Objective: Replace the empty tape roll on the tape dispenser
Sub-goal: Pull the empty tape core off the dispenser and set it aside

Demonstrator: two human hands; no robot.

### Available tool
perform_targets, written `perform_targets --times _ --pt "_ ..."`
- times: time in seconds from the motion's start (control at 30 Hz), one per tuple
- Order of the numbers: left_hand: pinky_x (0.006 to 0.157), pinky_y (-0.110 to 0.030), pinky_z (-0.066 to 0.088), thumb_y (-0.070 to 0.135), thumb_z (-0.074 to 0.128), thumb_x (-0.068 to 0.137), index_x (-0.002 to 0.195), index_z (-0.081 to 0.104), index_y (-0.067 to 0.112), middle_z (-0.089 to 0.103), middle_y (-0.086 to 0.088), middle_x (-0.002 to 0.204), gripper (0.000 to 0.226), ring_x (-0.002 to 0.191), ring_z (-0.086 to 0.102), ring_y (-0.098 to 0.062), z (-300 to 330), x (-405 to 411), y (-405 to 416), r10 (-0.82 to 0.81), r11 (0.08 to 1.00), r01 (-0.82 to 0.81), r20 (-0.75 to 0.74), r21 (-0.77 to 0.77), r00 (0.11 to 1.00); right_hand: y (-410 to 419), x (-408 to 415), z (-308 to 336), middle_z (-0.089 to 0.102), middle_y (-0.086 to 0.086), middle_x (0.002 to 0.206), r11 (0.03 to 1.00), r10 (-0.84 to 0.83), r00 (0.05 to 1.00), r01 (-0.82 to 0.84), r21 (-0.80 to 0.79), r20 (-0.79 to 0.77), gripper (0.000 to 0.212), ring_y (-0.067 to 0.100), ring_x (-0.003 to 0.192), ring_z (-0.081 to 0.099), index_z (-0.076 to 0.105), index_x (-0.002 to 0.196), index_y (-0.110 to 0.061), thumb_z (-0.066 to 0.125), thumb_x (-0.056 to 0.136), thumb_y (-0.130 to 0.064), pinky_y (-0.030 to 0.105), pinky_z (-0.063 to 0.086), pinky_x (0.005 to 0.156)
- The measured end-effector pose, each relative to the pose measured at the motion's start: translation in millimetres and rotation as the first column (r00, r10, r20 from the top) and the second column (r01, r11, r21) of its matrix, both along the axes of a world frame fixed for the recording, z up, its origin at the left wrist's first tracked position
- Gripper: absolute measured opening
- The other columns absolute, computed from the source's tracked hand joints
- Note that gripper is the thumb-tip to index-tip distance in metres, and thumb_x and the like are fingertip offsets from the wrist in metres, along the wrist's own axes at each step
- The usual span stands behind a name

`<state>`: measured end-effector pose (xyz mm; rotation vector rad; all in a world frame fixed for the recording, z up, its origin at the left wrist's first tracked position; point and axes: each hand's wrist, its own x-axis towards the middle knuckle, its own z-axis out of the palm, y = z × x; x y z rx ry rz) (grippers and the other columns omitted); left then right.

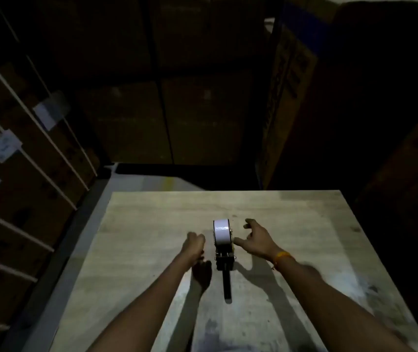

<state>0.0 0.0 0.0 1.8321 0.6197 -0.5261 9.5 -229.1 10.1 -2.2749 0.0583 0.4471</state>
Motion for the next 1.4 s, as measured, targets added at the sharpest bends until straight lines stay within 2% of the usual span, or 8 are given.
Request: perform_targets --times 0.1,0.33,0.5,0.6,0.7,0.93,1.17,1.4 --pt "0.060 -0.032 0.043 0.017 0.059 0.083 0.088 0.062 0.007 0.058 -0.010 0.079 0.012 0.065 0.051 -0.022 -10 -26 -13 -0.217 0.974 0.194 -0.241 -0.113 0.946 -3 -6 -11 0.058 0.008 0.138 0.994 -0.094 0.991 0.099 0.050 -0.095 0.098 0.034 0.106 0.068 0.040 0.151 -0.010 0.071 0.071 -0.060 0.045 0.058 0.087" --pt "0.097 -0.048 0.057 0.009 0.069 0.091 0.120 0.069 -0.003 0.072 -0.022 0.117 0.031 0.108 0.069 -0.036 -48 -38 -32 -0.202 0.960 0.135 -0.271 -0.245 0.941 -14 -4 -16 0.060 0.007 0.132 0.966 -0.150 0.961 0.192 0.173 -0.231 0.078 0.029 0.105 0.068 0.045 0.148 -0.011 0.068 0.082 -0.045 0.051 0.062 0.086" --pt "0.069 -0.029 0.058 0.002 0.073 0.093 0.104 0.072 0.000 0.076 -0.016 0.101 0.011 0.083 0.075 -0.023 -48 -41 -40 -0.111 0.935 0.015 -0.253 -0.354 0.961 -12 5 -16 0.065 0.005 0.122 0.957 -0.102 0.971 0.154 0.246 -0.214 0.062 0.026 0.101 0.072 0.050 0.141 -0.014 0.068 0.093 -0.047 0.039 0.063 0.074" --pt "0.052 -0.027 0.061 -0.003 0.080 0.085 0.091 0.076 -0.004 0.077 -0.020 0.089 0.008 0.064 0.078 -0.024 -49 -39 -46 -0.026 0.921 -0.071 -0.242 -0.384 0.970 -10 12 -6 0.070 0.006 0.086 0.955 -0.114 0.965 0.173 0.241 -0.237 0.052 0.023 0.077 0.070 0.070 0.098 -0.012 0.058 0.095 -0.062 0.033 0.057 0.061" --pt "0.084 -0.051 0.064 0.001 0.091 0.072 0.097 0.077 -0.011 0.076 -0.030 0.103 0.032 0.088 0.078 -0.039 -60 -39 -46 0.015 0.933 -0.099 -0.238 -0.347 0.971 -20 17 -24 0.065 0.011 0.057 0.951 -0.165 0.937 0.235 0.202 -0.308 0.067 0.032 0.058 0.063 0.070 0.061 -0.005 0.056 0.098 -0.059 0.032 0.053 0.057" --pt "0.066 -0.032 0.062 -0.005 0.071 0.091 0.102 0.074 -0.002 0.074 -0.022 0.098 0.011 0.080 0.076 -0.029 -54 -57 -59 -0.045 0.946 -0.037 -0.242 -0.323 0.969 -25 23 -78 0.072 0.021 0.061 0.996 -0.065 0.928 0.085 0.040 -0.367 0.056 0.025 0.054 0.064 0.074 0.056 -0.005 0.065 0.097 -0.042 0.043 0.060 0.077" --pt "0.061 -0.026 0.058 0.005 0.055 0.104 0.130 0.061 0.003 0.067 -0.017 0.106 0.027 0.078 0.064 -0.023 -57 -61 -71 -0.135 0.981 0.098 -0.219 -0.170 0.966 -24 48 -66 0.061 0.011 0.046 0.981 -0.177 0.883 0.193 -0.007 -0.436 0.038 0.017 0.032 0.055 0.064 0.061 0.000 0.081 0.085 -0.024 0.020 0.043 0.037" --pt "0.102 -0.034 0.045 0.020 0.055 0.100 0.135 0.059 0.011 0.062 -0.009 0.131 0.036 0.124 0.057 -0.029 -71 -59 -87 -0.221 0.967 0.244 -0.223 0.079 0.949 -9 56 -83 0.080 0.019 0.086 0.987 -0.149 0.890 0.110 -0.115 -0.431 0.046 0.032 0.083 0.078 0.077 0.086 0.003 0.070 0.089 -0.042 0.042 0.065 0.081"
